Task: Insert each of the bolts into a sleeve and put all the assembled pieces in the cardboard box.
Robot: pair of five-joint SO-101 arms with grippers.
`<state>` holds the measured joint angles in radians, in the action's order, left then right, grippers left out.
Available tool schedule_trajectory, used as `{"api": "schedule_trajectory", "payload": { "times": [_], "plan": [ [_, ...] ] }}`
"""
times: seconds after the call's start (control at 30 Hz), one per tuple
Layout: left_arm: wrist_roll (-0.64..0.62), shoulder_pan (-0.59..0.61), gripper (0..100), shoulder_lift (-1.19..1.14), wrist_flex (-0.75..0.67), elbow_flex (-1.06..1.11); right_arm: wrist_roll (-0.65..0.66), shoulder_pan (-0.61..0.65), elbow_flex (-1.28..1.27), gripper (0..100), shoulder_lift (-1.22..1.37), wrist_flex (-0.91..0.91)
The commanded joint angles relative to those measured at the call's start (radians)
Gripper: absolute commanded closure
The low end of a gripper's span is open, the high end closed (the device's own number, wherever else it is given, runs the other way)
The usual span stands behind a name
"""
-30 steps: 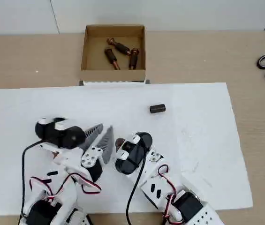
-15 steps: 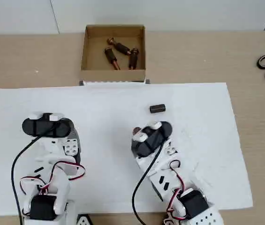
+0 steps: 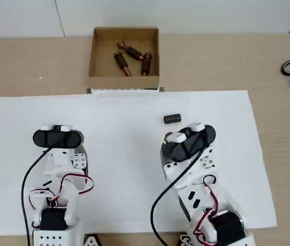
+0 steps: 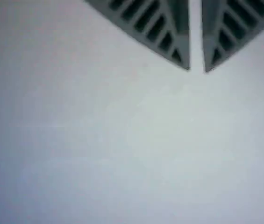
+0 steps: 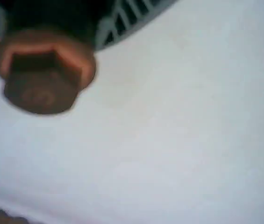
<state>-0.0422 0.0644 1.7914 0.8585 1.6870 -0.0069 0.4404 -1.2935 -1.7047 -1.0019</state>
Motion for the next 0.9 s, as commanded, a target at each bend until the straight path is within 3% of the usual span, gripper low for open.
{"api": "schedule_trajectory", "payload": {
  "times": [0.0, 0.57, 0.87],
  "plan": [
    [-0.005, 0.006, 99, 0.009, 0.003, -0.004, -0.014, -0.028, 0.198, 99.5, 0.173, 0.001],
    [0.0, 0.0, 99, 0.009, 0.006, -0.004, -0.009, -0.038, 1.214, 99.5, 1.491, 0.073],
    [0.0, 0.0, 99, 0.009, 0.006, -0.004, 0.002, -0.104, 1.881, 99.5, 2.117, 0.151]
  ]
}}
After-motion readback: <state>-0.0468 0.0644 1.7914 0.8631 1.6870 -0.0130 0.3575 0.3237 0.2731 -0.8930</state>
